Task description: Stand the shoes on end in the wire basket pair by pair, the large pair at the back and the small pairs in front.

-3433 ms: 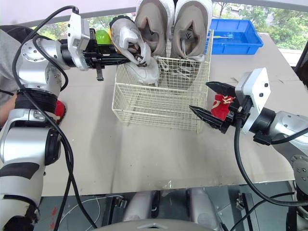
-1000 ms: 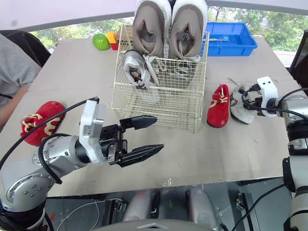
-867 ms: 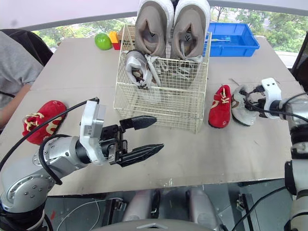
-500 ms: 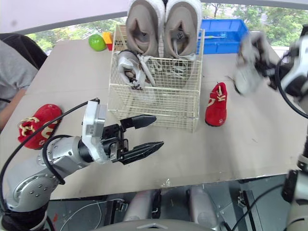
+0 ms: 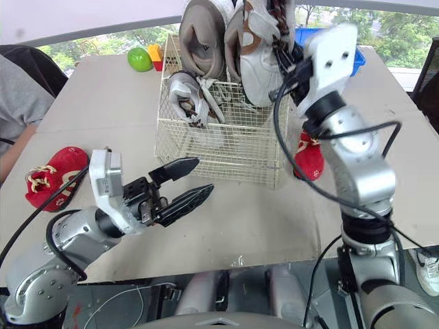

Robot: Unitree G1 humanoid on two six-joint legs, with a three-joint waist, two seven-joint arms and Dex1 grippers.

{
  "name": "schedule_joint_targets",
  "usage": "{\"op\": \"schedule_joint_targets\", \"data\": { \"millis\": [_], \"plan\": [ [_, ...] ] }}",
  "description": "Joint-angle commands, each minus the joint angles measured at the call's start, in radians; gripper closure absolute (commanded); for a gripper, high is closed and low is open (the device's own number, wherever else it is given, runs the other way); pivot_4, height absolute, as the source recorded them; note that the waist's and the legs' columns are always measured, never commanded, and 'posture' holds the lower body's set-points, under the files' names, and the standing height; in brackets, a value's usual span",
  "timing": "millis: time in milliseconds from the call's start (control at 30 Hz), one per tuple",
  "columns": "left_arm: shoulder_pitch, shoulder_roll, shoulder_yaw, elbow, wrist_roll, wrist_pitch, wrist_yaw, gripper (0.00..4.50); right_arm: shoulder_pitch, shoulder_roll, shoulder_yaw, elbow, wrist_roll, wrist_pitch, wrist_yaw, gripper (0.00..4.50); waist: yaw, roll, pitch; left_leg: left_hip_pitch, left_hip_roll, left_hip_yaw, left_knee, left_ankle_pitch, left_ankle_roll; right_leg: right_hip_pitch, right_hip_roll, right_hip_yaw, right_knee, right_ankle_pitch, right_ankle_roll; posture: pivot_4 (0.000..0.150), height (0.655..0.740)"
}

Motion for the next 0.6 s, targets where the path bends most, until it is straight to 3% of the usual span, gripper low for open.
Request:
{"op": "schedule_joint_targets", "data": {
  "millis": [33, 367, 600],
  "plan": [
    [0.048, 0.004, 0.093, -0.012, 0.003, -0.069, -0.035, 0.00, 0.074, 0.040, 0.061, 0.031, -0.122, -0.142, -0.045, 4.48, 0.000, 0.000, 0.000, 0.000, 0.000, 0.000, 0.000, 0.000, 0.000, 0.000, 0.000, 0.000, 0.000, 0.000, 0.000, 0.150, 0.7400],
    [0.112, -0.012, 0.076, 0.002, 0.077, -0.130, -0.074, 0.00, 0.219, 0.123, 0.163, 0.255, -0.357, -0.437, -0.144, 4.48, -0.001, -0.003, -0.002, 0.001, 0.001, 0.000, 0.000, 0.000, 0.000, 0.000, 0.001, 0.000, 0.000, -0.002, -0.003, 0.150, 0.7400],
    [0.080, -0.010, 0.050, 0.009, 0.093, -0.123, -0.054, 0.00, 0.298, 0.151, 0.158, 0.233, -0.319, -0.391, -0.074, 4.48, 0.000, -0.011, -0.008, 0.002, 0.001, -0.001, 0.000, 0.000, 0.000, 0.002, 0.000, 0.000, 0.000, -0.002, -0.004, 0.150, 0.7400]
  ]
}}
